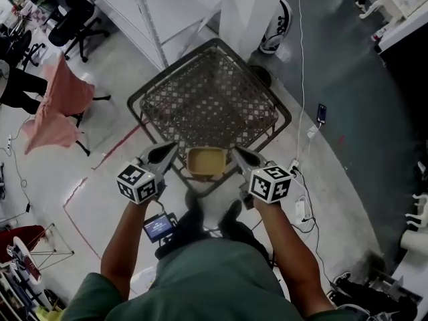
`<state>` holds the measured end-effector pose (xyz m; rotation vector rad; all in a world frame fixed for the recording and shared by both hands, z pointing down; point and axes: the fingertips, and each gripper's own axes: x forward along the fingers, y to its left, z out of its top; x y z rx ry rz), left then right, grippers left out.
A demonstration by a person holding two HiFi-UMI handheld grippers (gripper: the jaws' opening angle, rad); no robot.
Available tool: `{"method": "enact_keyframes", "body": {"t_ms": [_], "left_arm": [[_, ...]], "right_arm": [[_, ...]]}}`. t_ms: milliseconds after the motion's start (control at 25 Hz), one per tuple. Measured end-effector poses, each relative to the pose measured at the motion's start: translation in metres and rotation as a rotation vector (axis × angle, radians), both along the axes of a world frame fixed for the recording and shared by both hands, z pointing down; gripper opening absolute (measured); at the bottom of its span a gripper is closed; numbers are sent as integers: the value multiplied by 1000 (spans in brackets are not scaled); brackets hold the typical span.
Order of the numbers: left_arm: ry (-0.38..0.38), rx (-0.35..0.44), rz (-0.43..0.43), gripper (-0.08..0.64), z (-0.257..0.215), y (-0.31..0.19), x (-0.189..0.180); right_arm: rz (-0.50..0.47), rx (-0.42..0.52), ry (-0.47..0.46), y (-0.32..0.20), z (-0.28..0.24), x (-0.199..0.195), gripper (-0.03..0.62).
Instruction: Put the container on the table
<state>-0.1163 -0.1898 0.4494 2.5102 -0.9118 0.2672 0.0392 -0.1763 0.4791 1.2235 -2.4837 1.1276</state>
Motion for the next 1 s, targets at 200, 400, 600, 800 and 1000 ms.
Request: {"method": "enact_keyframes", "body": {"t_ms": [200,400,600,800,1000], "left_arm": [[23,114,22,0,-61,13,10],[41,181,26,0,-106,25,10],[40,232,38,0,-136,36,6],[49,265,45,0,-162,50,2],[60,308,60,0,-192,75,-7]], "right_arm": [[-23,148,6,11,-65,2,5],[-12,240,4,27,-115,16,4],[12,310,14,42,-148,24,5],[3,413,37,61,-190,17,5],[2,523,87,85,-241,13,5]]}}
